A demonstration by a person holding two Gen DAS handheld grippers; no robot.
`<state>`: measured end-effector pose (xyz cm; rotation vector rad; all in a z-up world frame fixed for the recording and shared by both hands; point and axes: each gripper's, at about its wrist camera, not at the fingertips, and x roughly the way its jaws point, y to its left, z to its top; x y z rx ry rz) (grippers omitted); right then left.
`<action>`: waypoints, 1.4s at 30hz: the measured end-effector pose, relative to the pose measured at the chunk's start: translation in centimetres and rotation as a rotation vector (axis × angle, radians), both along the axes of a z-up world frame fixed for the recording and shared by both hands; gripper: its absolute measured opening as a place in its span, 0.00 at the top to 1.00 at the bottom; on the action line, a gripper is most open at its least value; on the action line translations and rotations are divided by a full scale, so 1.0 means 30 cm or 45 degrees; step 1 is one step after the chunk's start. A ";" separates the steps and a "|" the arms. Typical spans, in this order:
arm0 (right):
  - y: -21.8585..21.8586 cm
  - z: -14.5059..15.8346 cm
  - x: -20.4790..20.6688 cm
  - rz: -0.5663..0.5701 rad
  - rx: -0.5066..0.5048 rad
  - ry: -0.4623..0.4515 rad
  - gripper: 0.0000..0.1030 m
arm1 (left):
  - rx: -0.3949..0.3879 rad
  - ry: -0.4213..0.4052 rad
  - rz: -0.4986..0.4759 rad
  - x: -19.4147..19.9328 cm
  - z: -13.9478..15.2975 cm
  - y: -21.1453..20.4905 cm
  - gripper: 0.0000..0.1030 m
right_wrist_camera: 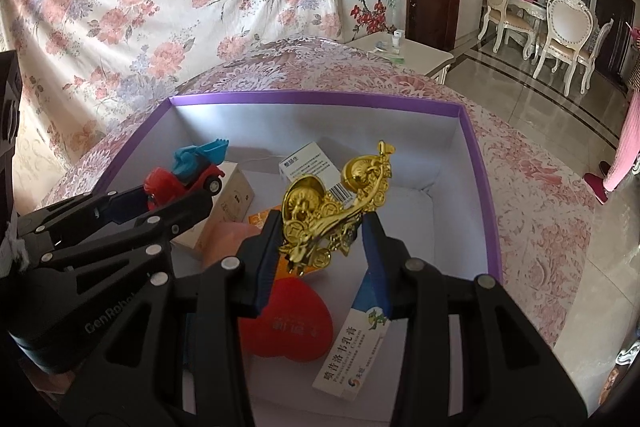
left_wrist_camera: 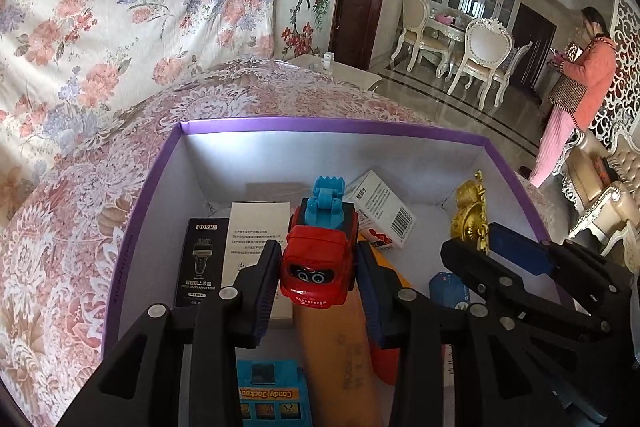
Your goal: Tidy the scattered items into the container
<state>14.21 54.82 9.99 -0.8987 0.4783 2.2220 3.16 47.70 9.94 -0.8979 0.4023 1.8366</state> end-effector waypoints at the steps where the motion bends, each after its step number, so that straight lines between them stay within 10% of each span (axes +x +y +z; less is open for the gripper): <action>1: 0.000 0.000 0.001 -0.001 -0.001 0.001 0.58 | 0.000 -0.002 -0.001 -0.001 0.000 0.000 0.63; 42: -0.001 0.006 0.008 -0.025 -0.005 0.033 0.54 | 0.083 0.026 0.052 0.003 0.017 -0.034 0.62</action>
